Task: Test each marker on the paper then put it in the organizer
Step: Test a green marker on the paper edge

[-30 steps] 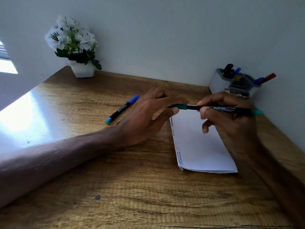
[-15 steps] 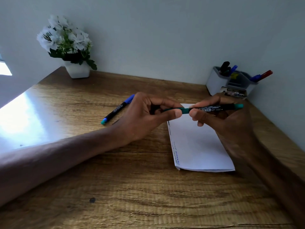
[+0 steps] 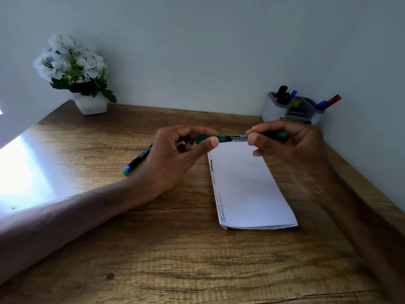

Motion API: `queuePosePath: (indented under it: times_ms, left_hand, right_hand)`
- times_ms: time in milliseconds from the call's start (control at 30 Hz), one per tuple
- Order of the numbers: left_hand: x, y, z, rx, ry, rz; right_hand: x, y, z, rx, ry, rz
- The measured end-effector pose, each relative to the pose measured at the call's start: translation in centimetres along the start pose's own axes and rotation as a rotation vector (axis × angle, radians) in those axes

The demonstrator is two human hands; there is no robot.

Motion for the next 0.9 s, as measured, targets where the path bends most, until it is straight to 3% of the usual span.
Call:
queuePosePath:
  times_ms: [167,333,500,633,900]
  left_hand:
    - [-0.2,0.0,-0.2,0.001,0.063,-0.089]
    - [0.4,0.4,-0.5,-0.005,0.03,-0.075]
    - [1.1,0.9,-0.4,-0.018,-0.154,-0.025]
    - [1.4,1.3,-0.7,0.029,-0.323,0.032]
    - [1.6,1.2,-0.7,0.038,-0.424,0.108]
  right_hand:
    - [-0.3,0.6,0.5,-0.105,0.46,0.14]
    - [0.2,0.7,0.0,-0.162,0.653,0.169]
    - [-1.9,-0.2,-0.1,-0.177,0.72,0.024]
    - [-4.2,-1.9,-0.1,-0.164,0.633,-0.159]
    - [-10.4,-7.5,1.9,-0.169,0.524,-0.413]
Point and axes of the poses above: each hand's wrist, its own y-axis away from the middle knuckle, its own x-axis out of the palm, z = x × y, the point moved 3 cm from there along -y, towards the middle knuckle, and after that the axes turned 8 degrees about -y, right-handed, at the moved point
